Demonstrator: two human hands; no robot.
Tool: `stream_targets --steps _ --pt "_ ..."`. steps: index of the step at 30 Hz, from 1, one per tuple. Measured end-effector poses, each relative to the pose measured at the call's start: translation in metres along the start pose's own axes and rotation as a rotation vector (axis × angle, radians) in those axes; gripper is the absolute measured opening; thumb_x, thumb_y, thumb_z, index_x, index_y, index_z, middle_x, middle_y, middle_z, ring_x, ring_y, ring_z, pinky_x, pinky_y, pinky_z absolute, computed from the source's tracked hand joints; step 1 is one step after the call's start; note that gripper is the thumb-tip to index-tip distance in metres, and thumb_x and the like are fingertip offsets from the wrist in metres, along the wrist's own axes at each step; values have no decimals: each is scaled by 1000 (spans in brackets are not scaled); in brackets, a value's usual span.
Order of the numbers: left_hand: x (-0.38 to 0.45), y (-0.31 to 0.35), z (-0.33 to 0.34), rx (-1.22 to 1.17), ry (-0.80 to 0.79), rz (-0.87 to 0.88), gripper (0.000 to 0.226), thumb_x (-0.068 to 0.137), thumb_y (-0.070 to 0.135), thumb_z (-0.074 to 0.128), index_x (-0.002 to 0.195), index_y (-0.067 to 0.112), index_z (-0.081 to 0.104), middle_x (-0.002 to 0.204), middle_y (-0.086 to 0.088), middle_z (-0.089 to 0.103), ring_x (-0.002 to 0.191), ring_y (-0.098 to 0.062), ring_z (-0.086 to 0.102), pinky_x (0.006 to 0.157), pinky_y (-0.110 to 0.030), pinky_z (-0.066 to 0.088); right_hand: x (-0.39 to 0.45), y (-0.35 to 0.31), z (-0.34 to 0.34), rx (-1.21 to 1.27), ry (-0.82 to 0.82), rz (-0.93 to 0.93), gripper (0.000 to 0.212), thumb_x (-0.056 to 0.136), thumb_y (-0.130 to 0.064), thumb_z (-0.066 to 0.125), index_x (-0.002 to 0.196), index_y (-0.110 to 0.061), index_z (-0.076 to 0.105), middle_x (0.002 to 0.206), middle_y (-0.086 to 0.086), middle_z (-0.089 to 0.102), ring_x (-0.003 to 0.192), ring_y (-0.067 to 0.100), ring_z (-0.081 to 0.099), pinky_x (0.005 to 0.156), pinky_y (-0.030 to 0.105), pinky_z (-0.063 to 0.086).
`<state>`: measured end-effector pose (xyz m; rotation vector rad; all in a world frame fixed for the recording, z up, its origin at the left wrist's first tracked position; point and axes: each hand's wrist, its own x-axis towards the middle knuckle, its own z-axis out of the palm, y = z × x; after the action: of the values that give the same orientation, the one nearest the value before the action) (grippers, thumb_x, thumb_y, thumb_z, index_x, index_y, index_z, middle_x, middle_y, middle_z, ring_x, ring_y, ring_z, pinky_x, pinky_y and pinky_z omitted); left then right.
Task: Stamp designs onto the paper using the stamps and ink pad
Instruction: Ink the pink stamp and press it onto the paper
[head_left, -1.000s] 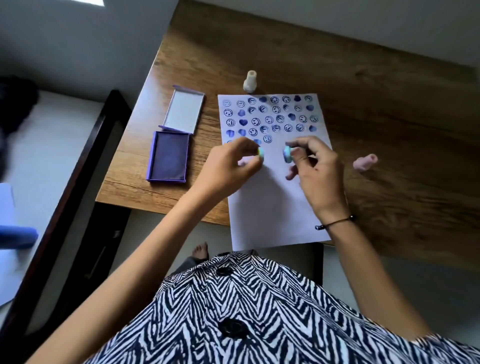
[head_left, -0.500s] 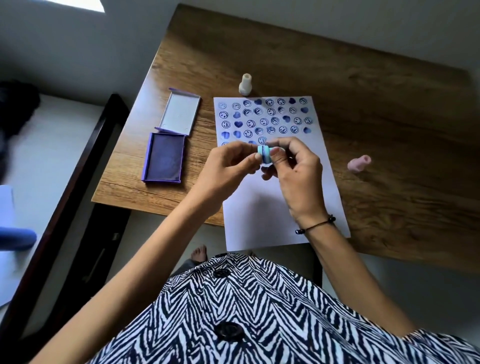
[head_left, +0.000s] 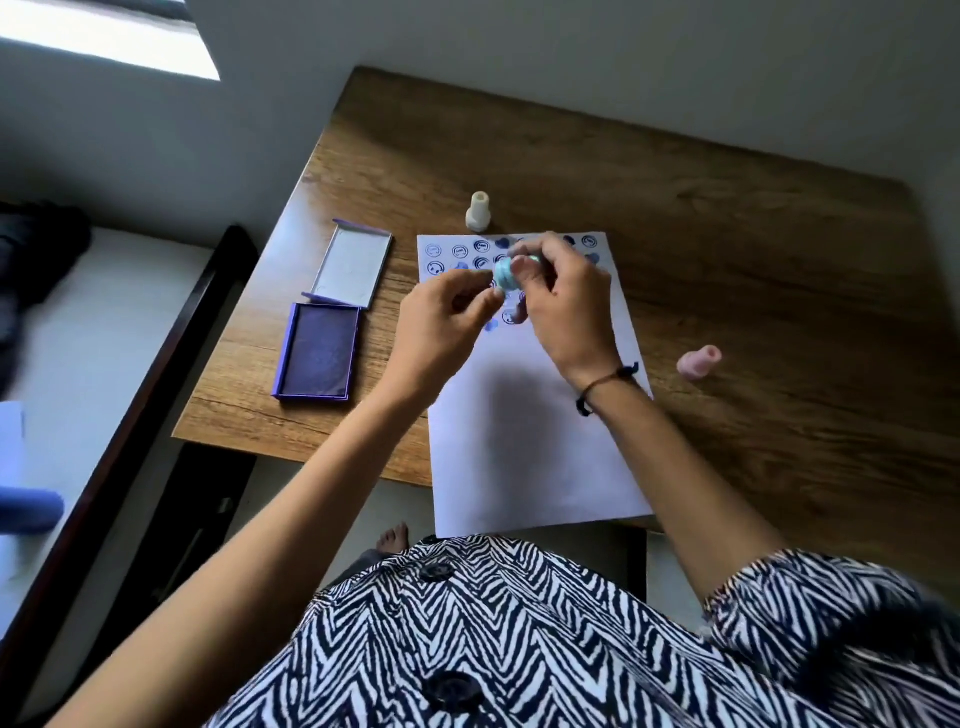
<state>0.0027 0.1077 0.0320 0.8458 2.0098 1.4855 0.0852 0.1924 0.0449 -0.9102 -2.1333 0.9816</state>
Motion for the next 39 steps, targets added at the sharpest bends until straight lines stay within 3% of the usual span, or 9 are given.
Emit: stream_targets --steps 3,8,13,18,24,29,32,35,39 --pt "12 4 4 -158 101 -96 31 82 14 61 111 2 61 103 -10 68 82 -13 62 84 -30 51 58 15 6 -269 -9 -73 14 88 -12 53 96 -3 61 101 18 68 93 33 62 76 38 47" --pt "15 8 12 -230 84 -138 28 82 8 58 109 2 62 102 -13 68 85 -15 61 84 -31 50 113 32 23 -652 -167 -133 16 87 -15 55 97 -3 59 105 24 66 95 39 62 73 38 47" --pt "12 7 19 -253 45 -144 28 82 4 56 109 1 62 104 -17 68 84 -13 58 80 -26 48 120 35 31 -800 -305 -133 19 86 -16 59 101 -5 56 109 23 64 99 39 61 76 39 48" --pt "8 3 24 -273 5 -173 28 81 2 54 108 0 61 99 -14 67 89 -20 60 93 -39 48 97 24 -2 -672 -187 2 42 84 -20 60 122 -9 45 116 23 61 105 39 58 82 42 48" --pt "-2 7 55 -300 -152 -178 27 81 1 53 106 1 63 78 -1 64 72 -13 58 81 -27 49 20 39 -90 -762 -126 246 23 86 -18 60 103 -2 59 106 22 66 96 38 62 76 40 52" --pt "-19 9 90 -251 -319 -165 28 82 3 52 108 2 62 84 -6 65 74 -13 61 79 -26 50 -16 60 -114 -766 -166 415 28 86 -17 62 108 0 59 114 21 63 109 34 56 84 37 47" --pt "-26 10 98 -222 -376 -146 28 82 5 53 107 6 63 87 -6 66 76 -13 62 78 -26 50 -27 70 -112 -722 -111 423 17 87 -8 58 101 0 63 114 19 62 108 31 55 74 29 42" --pt "-29 10 97 -216 -377 -132 27 83 8 55 109 8 63 93 -9 67 80 -15 63 79 -30 51 -37 68 -112 -562 0 358 14 85 -10 62 96 -3 66 105 15 68 97 25 61 69 24 42" --pt "-31 9 84 -226 -424 -110 30 85 18 58 112 8 59 94 -10 65 82 -16 61 81 -32 50 -45 48 -107 -35 -11 350 18 76 -15 74 93 -9 68 81 -5 66 72 2 65 55 11 51"
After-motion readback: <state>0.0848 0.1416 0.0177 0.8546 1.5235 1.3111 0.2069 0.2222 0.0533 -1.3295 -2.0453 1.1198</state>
